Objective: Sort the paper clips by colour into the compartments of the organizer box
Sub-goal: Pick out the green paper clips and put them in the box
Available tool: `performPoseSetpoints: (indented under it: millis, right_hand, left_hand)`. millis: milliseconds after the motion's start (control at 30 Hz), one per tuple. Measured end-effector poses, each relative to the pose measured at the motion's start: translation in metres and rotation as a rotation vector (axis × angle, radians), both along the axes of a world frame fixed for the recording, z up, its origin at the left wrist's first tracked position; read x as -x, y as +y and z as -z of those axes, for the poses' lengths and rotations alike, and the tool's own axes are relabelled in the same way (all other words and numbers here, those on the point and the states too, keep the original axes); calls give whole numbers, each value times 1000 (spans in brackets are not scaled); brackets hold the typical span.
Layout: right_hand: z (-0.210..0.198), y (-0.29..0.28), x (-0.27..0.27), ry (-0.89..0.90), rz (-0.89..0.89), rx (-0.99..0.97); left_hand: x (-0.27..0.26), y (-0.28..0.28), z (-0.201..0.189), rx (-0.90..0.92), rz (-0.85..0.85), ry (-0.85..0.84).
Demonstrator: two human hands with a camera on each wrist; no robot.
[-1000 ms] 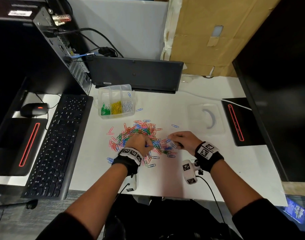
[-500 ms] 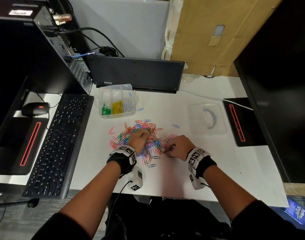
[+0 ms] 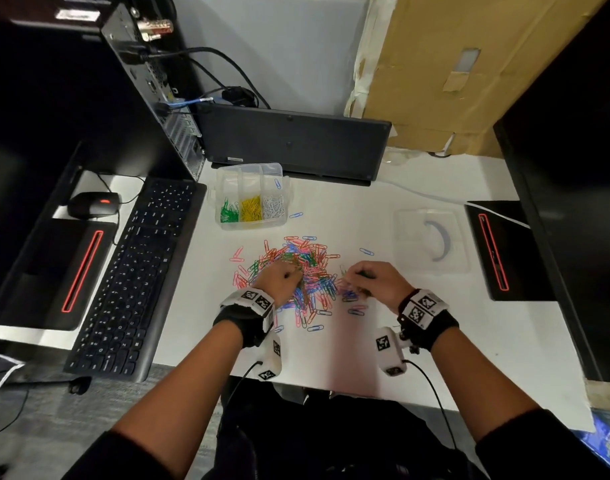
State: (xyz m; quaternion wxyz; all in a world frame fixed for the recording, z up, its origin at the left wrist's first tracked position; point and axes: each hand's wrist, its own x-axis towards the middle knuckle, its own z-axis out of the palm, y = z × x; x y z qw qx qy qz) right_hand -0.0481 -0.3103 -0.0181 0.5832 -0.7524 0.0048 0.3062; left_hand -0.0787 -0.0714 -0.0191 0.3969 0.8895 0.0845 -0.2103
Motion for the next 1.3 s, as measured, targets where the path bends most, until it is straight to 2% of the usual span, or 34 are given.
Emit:
performPoseSetpoints:
  millis: [100,233,367,533,733,833,900,967,1133,1300]
  right_hand:
    - [-1,4,1,284,229,-303]
    - [4,9,4,426,363,-439]
    - [6,11,6,533,357,-521]
    - [-2,13,5,726,382,-798]
    - [-2,22,9,776,447,-892]
    - [0,30,12,787,499,-842]
    - [0,35,13,796,462,-808]
    - [-1,42,14,765,409,-691]
    - [-3,62,21,428,170,-158]
    - [-2,72,19,10,-48,242]
  left_hand:
    - [6,2,-1,-171,33,82]
    - [16,-1,6,-295,63,98]
    - [19,-7,10,-234,-16,77]
    - [21,-4,11,-117,-79,58]
    - [26,7,12,70,-217,44]
    - [26,14,8,80,-232,59]
    - [27,17,6,67,-211,66]
    - [28,21,7,105,-194,66]
    - [32,29,10,264,-156,30]
    - [30,24,4,281,-183,8]
